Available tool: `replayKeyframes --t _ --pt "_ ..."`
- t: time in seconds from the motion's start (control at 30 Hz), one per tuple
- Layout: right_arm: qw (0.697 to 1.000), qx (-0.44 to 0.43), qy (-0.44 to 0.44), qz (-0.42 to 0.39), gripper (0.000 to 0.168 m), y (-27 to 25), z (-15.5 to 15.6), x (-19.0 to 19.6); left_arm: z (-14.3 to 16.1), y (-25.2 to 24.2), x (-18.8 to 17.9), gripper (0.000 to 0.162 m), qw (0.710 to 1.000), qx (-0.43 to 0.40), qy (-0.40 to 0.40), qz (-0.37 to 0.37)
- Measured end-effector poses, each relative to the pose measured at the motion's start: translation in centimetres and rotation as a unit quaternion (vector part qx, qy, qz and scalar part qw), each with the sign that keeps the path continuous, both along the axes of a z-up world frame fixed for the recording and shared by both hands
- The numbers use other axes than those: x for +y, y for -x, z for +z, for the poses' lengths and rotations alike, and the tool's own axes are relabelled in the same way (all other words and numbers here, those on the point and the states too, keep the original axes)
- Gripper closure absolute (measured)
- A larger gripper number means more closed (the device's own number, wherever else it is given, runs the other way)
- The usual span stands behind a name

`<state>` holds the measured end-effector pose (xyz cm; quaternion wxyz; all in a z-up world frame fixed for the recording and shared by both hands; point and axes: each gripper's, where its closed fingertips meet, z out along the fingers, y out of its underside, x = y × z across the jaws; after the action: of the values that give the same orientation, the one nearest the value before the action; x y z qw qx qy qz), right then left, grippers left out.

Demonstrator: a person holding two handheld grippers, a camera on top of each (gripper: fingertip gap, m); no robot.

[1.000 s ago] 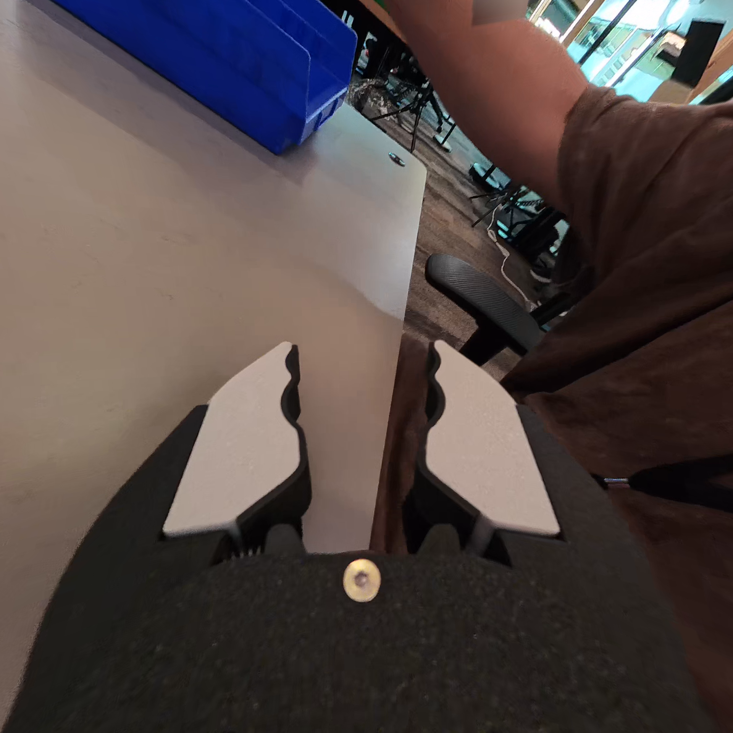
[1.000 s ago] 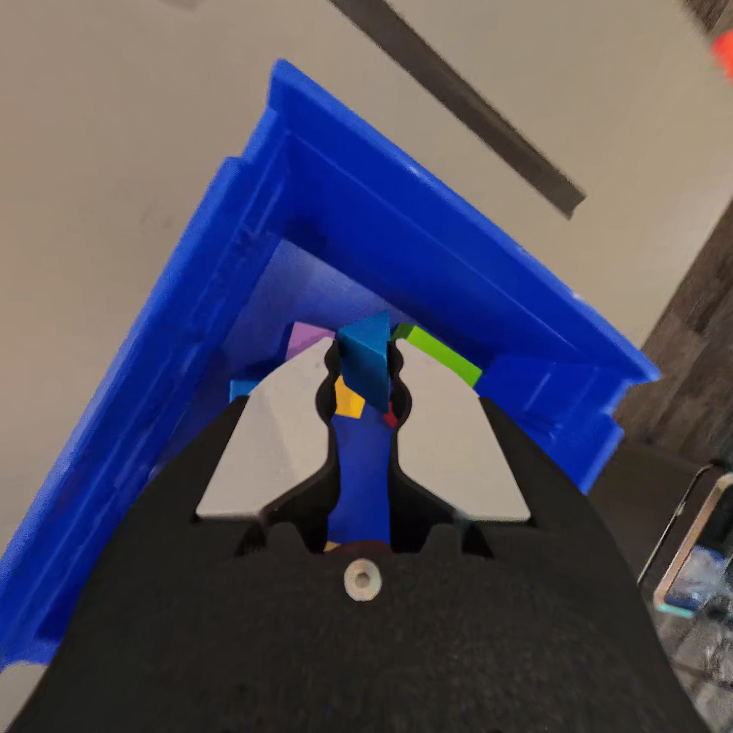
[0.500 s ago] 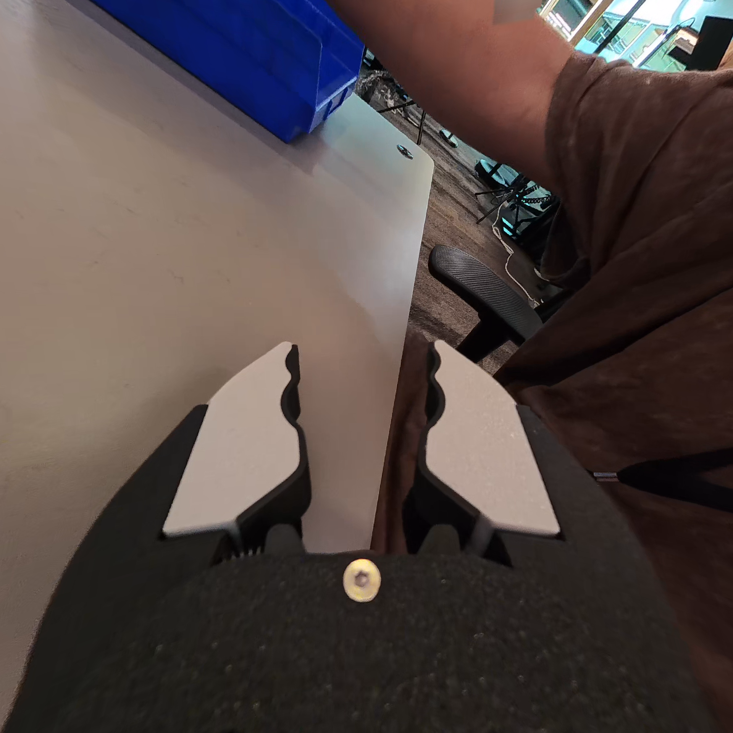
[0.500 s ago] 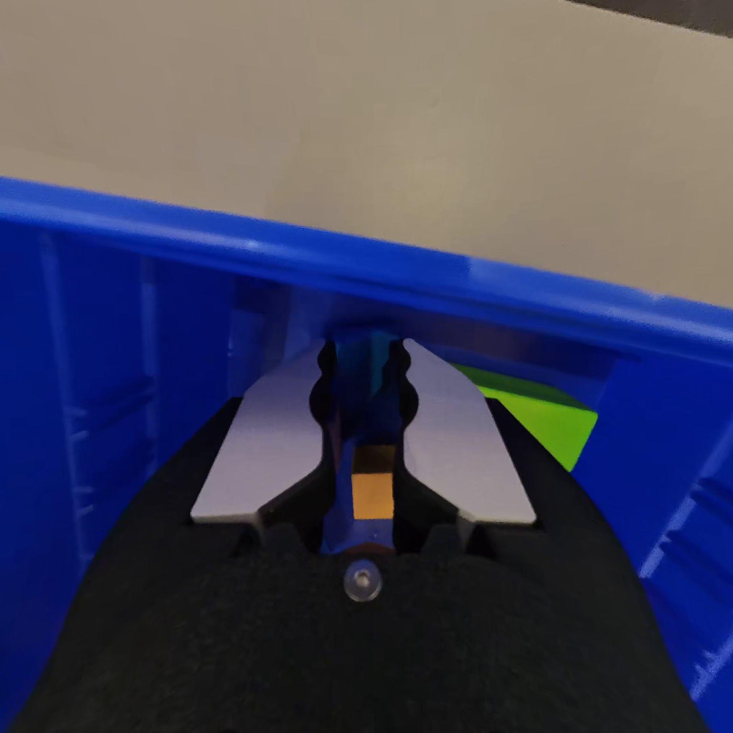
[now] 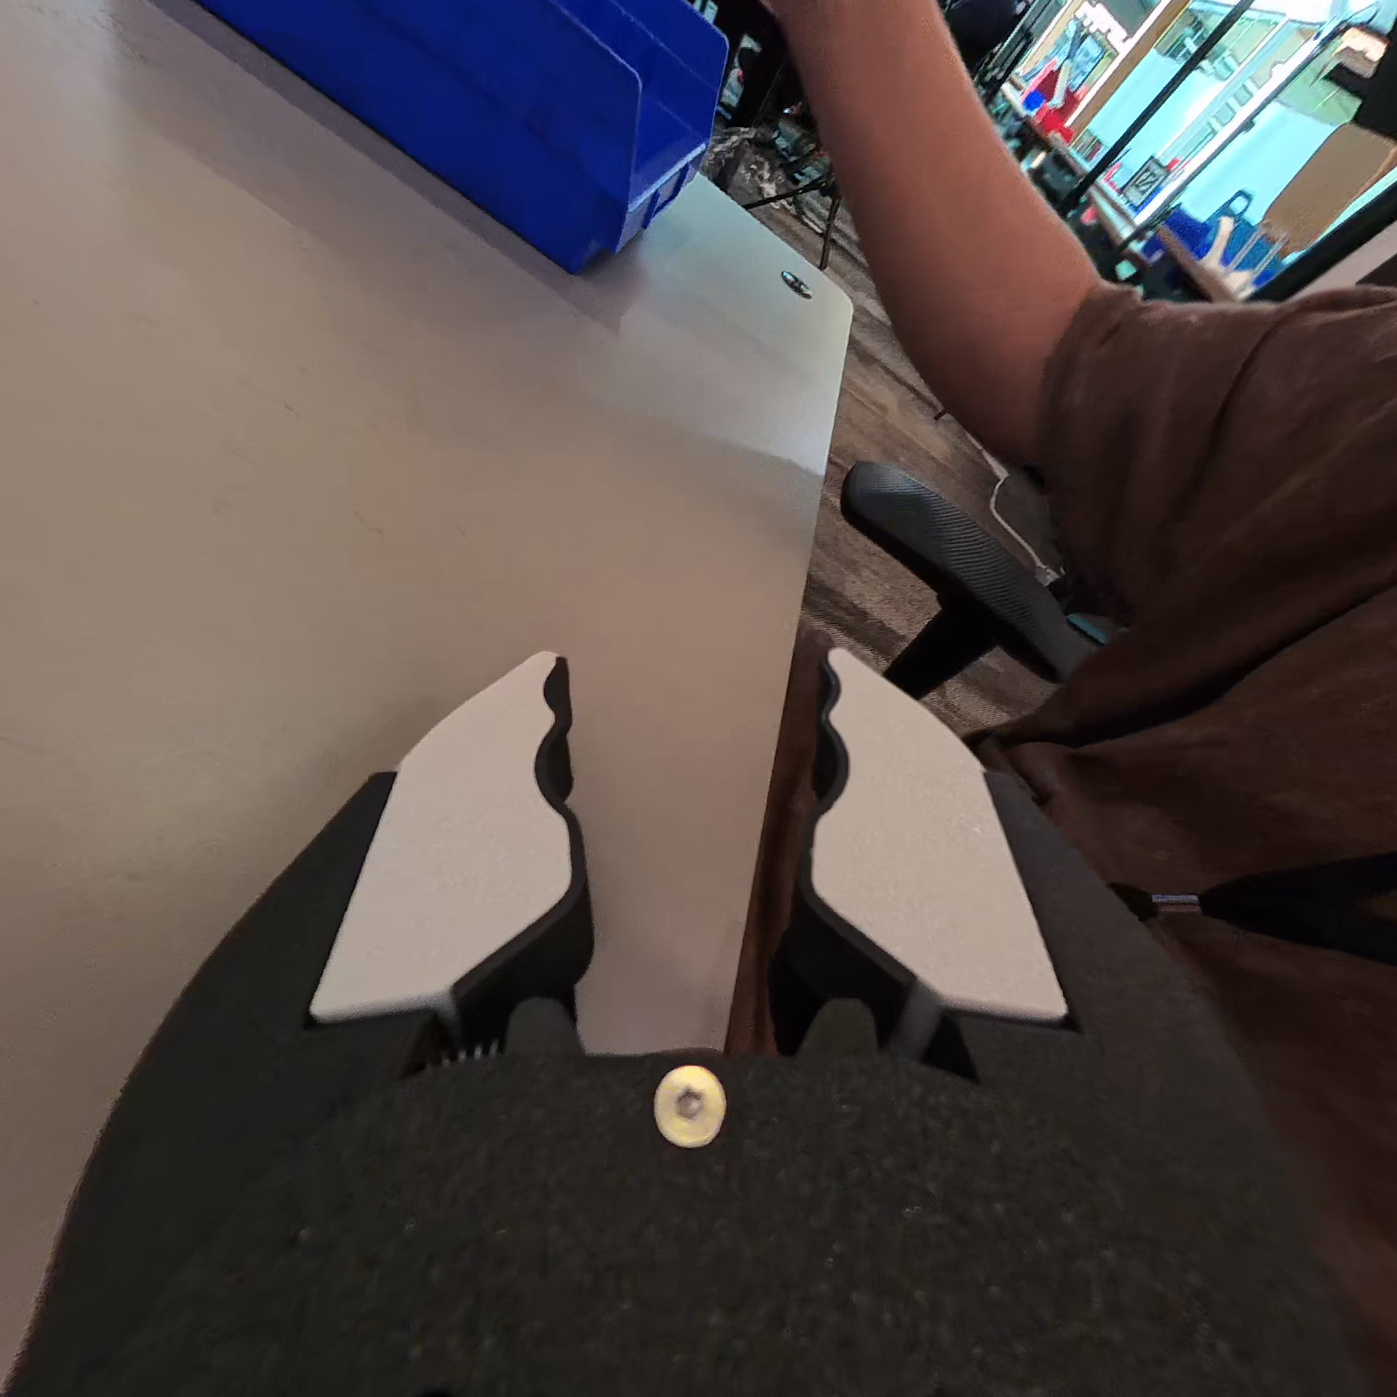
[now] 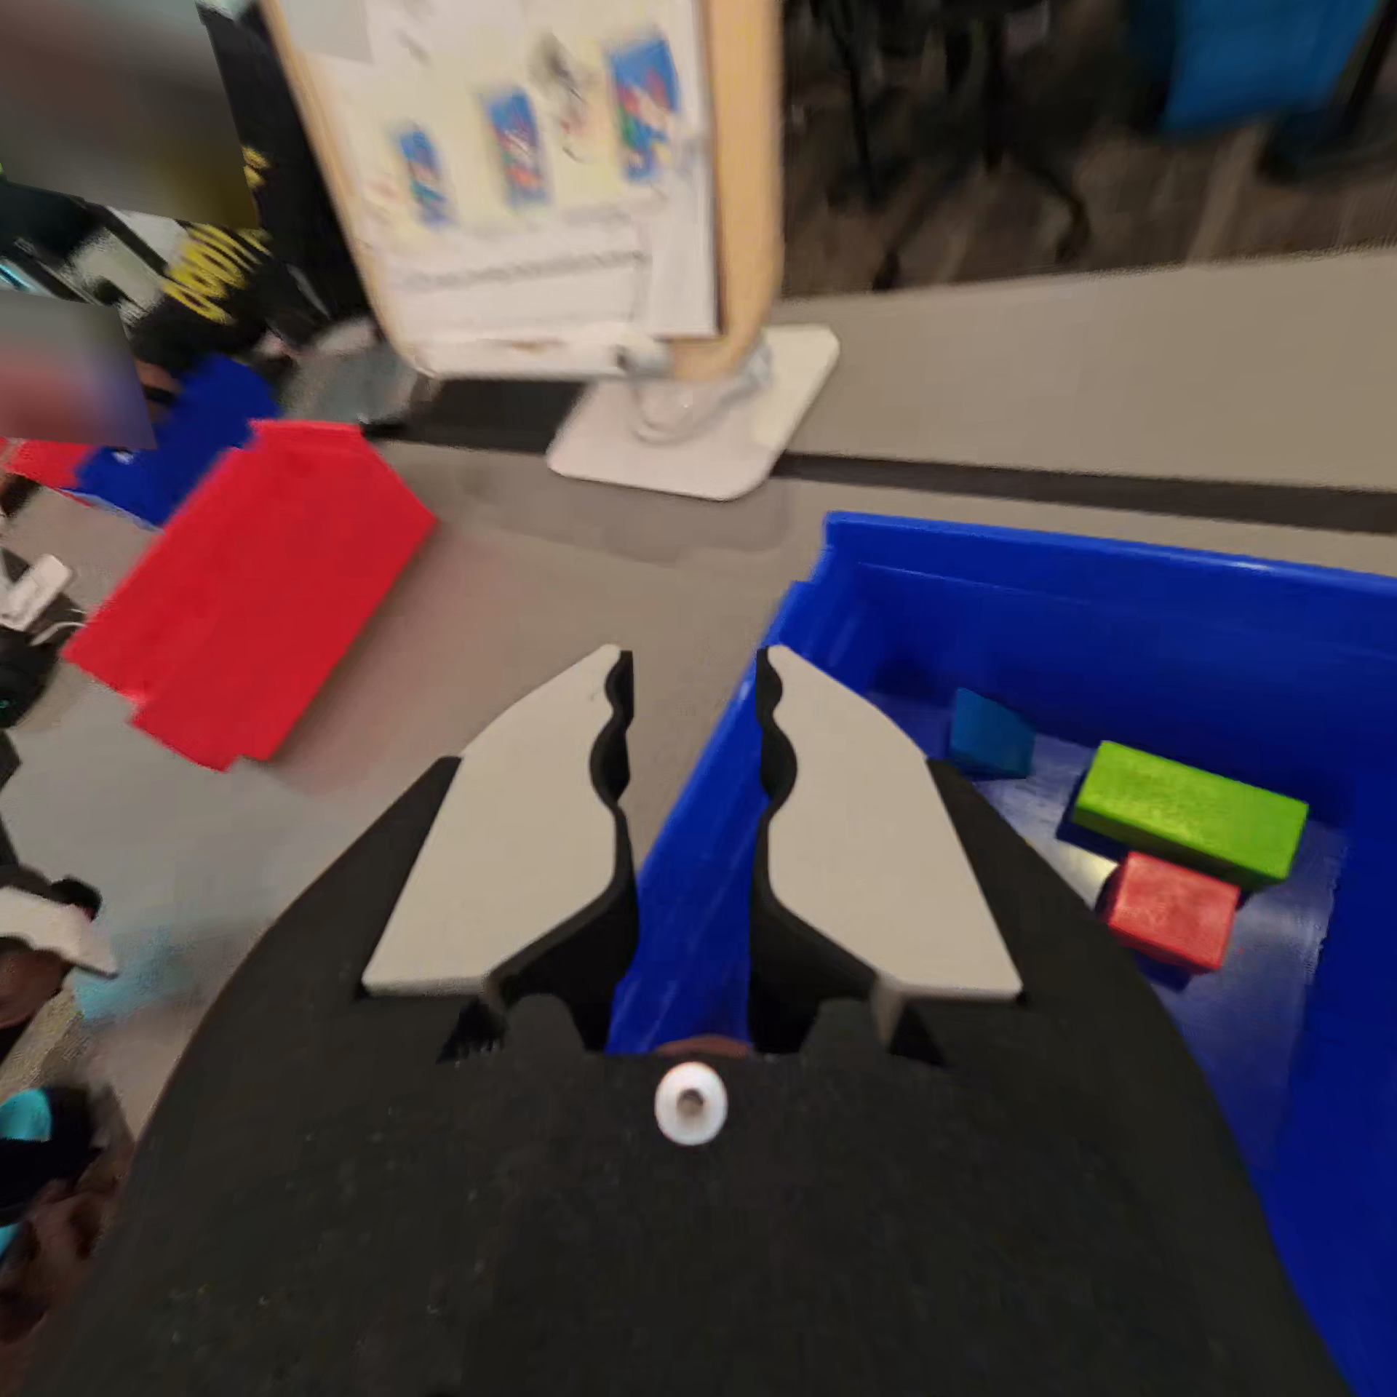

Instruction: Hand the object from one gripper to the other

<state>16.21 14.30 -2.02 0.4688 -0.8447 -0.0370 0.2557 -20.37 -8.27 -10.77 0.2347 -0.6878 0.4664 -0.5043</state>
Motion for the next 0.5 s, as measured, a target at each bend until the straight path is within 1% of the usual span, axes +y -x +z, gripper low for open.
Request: replayKeyframes --t 0.03,0.1,0.13,0.2,0.23,0.3,0.33,0.4,0.47,0.5 --pt "0.999 -0.001 -0.034 -0.004 0.136 0.4 1.1 -2.1 0.0 0.0 0.1 0.101 1.000 0.002 -0.008 0.002" --pt "0.995 -0.026 -0.086 -0.030 0.131 0.7 1.5 -6.3 -0.1 0.0 0.1 0.101 1.000 0.006 -0.020 0.005" --pt "0.993 -0.045 -0.101 -0.048 0.131 0.6 0.9 -8.3 -0.2 0.0 0.1 0.102 1.000 0.011 -0.026 0.006" --pt "0.983 -0.087 -0.118 -0.110 0.131 -0.3 -1.3 -11.9 -0.6 0.0 0.2 0.103 0.999 0.023 -0.034 0.007" --pt "0.972 -0.116 -0.138 -0.153 0.132 -1.1 -2.4 -13.6 -0.6 -0.1 0.2 0.104 0.999 0.027 -0.036 0.008" --pt "0.937 -0.172 -0.194 -0.234 0.134 -3.0 -4.3 -16.5 -0.6 -0.3 0.3 0.105 0.999 0.031 -0.042 0.010" --pt "0.934 -0.175 -0.187 -0.250 0.133 -3.2 -5.5 -17.5 -0.8 -0.2 0.4 0.106 0.998 0.039 -0.049 0.013" --pt "0.944 -0.164 -0.141 -0.250 0.132 -2.8 -7.4 -18.8 -2.1 0.1 1.5 0.108 0.994 0.077 -0.076 0.031" --pt "0.936 -0.192 -0.138 -0.261 0.130 -3.1 -7.4 -19.5 -3.2 0.5 2.4 0.108 0.988 0.111 -0.103 0.039" --pt "0.932 -0.206 -0.141 -0.262 0.130 -3.2 -7.1 -19.7 -3.3 0.5 2.8 0.108 0.986 0.114 -0.111 0.046"
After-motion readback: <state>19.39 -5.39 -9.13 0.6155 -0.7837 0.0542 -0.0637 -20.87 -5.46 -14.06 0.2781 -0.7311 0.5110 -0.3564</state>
